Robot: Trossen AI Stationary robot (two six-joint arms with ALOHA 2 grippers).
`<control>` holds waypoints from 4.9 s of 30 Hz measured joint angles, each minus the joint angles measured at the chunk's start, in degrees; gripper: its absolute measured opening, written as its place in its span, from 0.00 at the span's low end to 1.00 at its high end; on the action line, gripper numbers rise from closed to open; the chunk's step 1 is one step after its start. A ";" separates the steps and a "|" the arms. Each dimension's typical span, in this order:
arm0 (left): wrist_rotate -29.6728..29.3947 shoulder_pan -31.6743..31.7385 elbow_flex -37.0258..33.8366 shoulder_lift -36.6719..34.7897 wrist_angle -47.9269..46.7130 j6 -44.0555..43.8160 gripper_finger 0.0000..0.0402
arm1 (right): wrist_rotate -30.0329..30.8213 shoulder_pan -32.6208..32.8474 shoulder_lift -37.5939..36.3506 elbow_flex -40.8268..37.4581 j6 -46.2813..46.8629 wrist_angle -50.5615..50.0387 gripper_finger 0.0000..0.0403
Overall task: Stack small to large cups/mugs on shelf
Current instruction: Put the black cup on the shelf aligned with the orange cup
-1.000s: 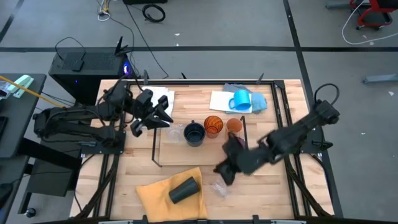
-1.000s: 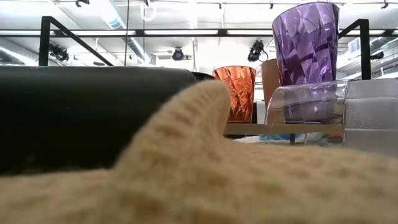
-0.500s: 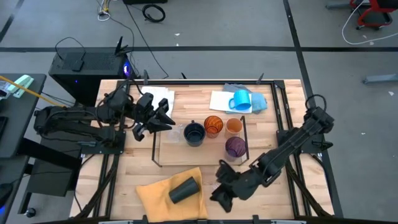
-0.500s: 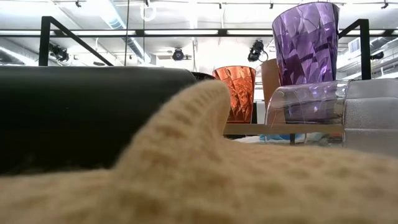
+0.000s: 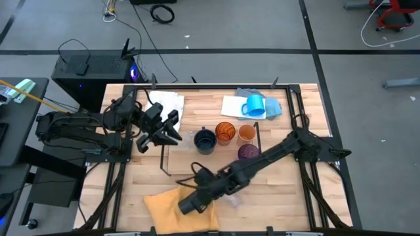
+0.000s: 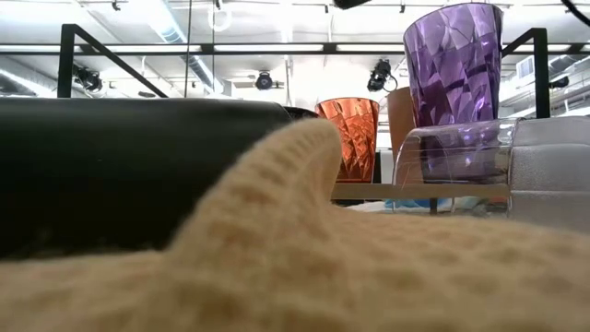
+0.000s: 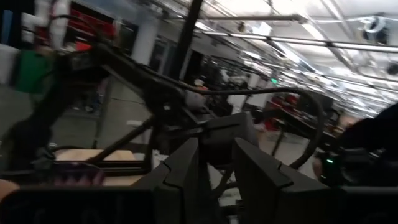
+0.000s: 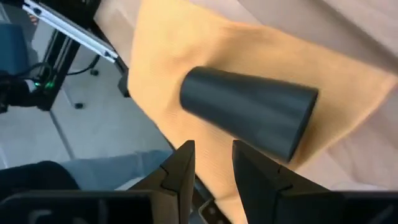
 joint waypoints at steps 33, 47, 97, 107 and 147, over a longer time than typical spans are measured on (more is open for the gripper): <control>7.65 0.00 0.00 0.00 0.06 0.00 0.27 | -6.49 -4.42 2.98 -2.19 9.60 -6.46 0.29; 7.65 0.00 0.00 -0.01 0.14 -0.20 0.27 | -7.76 -4.48 5.77 -2.24 8.97 -3.41 0.29; 7.65 1.75 0.00 -0.02 0.13 1.52 0.27 | -4.50 -4.31 6.39 14.13 -0.32 -9.64 0.00; 7.66 1.75 -0.01 -0.37 0.22 1.52 0.27 | -3.80 -2.88 6.32 18.88 -0.23 -12.89 0.00; 7.97 7.65 -0.02 -0.31 -1.30 2.11 0.27 | 6.34 -9.73 -11.42 18.84 -7.41 -34.31 0.00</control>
